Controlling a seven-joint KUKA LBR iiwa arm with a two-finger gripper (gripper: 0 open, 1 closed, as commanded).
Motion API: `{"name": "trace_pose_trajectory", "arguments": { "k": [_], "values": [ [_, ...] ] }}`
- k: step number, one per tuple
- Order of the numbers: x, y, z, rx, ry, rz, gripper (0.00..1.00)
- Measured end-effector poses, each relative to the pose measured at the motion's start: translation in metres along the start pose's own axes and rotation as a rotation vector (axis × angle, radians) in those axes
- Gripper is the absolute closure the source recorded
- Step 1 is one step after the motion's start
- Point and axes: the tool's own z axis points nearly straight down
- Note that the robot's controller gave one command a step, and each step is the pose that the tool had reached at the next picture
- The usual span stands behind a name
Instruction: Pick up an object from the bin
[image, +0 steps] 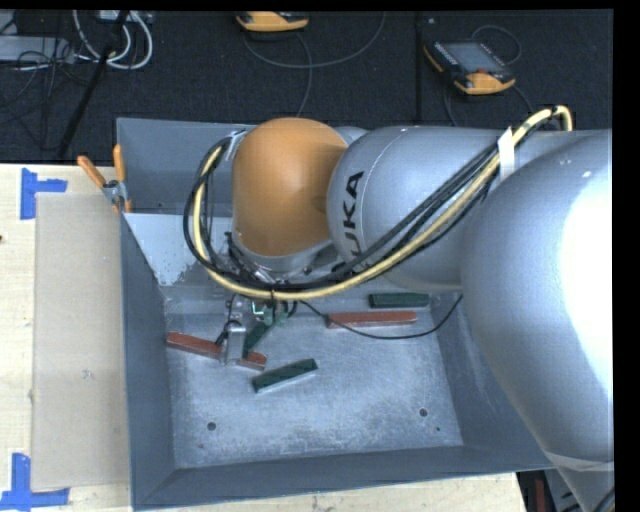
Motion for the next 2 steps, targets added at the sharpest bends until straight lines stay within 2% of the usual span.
{"name": "trace_pose_trajectory", "arguments": {
  "k": [1, 2],
  "values": [
    [0.0175, -0.0362, 0.0979, 0.002, 0.001, -0.003, 0.0],
    [0.0151, -0.0349, 0.0931, -0.002, -0.007, -0.001, 1.0]
  ]
}}
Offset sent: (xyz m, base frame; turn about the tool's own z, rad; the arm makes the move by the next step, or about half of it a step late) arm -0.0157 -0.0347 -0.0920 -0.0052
